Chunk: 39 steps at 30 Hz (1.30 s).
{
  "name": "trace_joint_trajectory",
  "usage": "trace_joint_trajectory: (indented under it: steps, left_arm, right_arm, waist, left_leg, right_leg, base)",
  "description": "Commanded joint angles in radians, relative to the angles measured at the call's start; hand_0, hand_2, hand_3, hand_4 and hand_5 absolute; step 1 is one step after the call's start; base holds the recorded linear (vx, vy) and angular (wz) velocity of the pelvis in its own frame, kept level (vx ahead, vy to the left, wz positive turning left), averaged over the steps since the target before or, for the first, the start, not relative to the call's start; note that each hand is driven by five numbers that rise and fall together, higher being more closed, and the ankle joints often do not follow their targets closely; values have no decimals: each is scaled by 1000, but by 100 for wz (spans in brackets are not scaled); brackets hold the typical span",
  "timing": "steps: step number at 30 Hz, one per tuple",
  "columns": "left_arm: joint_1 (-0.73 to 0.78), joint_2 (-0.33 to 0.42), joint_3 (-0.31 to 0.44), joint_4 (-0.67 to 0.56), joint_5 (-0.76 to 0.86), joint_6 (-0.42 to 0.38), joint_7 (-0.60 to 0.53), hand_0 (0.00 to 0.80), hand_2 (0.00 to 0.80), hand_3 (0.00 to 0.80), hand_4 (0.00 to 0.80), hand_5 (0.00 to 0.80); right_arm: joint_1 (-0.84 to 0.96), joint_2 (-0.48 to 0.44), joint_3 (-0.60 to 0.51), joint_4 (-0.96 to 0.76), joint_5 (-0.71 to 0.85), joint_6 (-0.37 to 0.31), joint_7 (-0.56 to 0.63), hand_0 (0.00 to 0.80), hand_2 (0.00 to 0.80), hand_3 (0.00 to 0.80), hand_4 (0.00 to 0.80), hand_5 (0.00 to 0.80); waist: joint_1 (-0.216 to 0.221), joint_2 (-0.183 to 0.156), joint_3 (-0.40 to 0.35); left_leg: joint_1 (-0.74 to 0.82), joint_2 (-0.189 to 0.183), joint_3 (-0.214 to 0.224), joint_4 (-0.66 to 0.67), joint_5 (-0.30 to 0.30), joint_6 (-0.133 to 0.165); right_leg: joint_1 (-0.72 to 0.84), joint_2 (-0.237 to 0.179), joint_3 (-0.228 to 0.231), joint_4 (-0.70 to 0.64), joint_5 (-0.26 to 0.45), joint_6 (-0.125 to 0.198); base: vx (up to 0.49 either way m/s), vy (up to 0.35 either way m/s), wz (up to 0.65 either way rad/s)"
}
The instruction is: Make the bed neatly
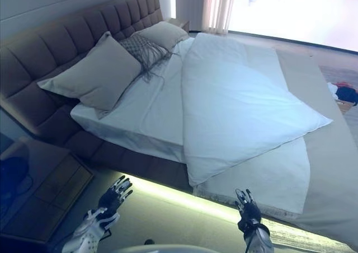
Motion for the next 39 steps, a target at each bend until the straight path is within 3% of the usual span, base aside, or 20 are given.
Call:
trace_joint_trajectory:
  steps: [1,17,23,26,28,31,35,39]
  left_arm:
    - [-60,7,14,-23,-6,-21,-12,0,0,0,0,0]
    - [-64,20,31,-25,15,-30,-1,0,0,0,0,0]
    - [-54,26,30,-38,14,-30,3,0,0,0,0,0]
    - [-58,20,35,-41,-3,-20,-15,0,0,0,0,0]
    - [-58,23,24,-44,-14,-10,-30,0,0,0,0,0]
    - [-71,27,10,-29,-26,-14,-15,0,0,0,0,0]
    - [-51,44,7,-55,-26,-44,44,0,0,0,0,0]
    - [-64,57,24,-35,-4,-36,21,0,0,0,0,0]
  right_arm:
    - [-18,-13,-12,-97,38,-9,17,0,0,0,0,0]
    - [7,-12,8,-132,42,-4,3,0,0,0,0,0]
    - [5,-22,17,-122,42,15,11,0,0,0,0,0]
    - [-7,-42,25,-151,32,15,-14,0,0,0,0,0]
    - [-17,-42,24,-152,39,-8,-40,0,0,0,0,0]
    - [-17,-36,2,-159,64,10,-51,0,0,0,0,0]
    - [2,-20,5,-170,18,40,32,0,0,0,0,0]
    - [12,12,11,-134,23,7,51,0,0,0,0,0]
  waist:
    - [7,16,8]
    - [-6,18,18]
    - [-7,12,39]
    - [-1,2,73]
    - [-4,13,85]
    - [-19,15,85]
    - [-20,15,91]
    - [-5,8,89]
  left_leg:
    - [33,-35,51,11,-55,79]
    - [34,-22,54,49,-65,80]
    - [21,-23,20,118,-87,75]
    - [-37,-66,8,253,-134,72]
    - [-20,-68,20,205,-120,91]
    - [1,-83,22,177,-116,107]
    - [10,-88,59,189,-138,128]
    - [-10,-85,42,225,-151,139]
  right_leg:
    - [-98,-4,-24,14,132,6]
    - [-107,1,-5,82,96,-11]
    - [-108,10,13,112,81,-28]
    - [-112,-3,26,134,89,-32]
    - [-128,-12,19,162,92,-25]
    - [-144,-23,32,185,125,-7]
    - [-192,-71,12,280,169,5]
    - [-216,-186,62,320,291,16]
  base:
    - [0,0,0]
    - [0,-13,-1]
    - [15,-45,6]
    - [-57,22,9]
    - [-27,168,25]
    - [49,158,14]
    - [31,72,-14]
    - [0,-147,-29]
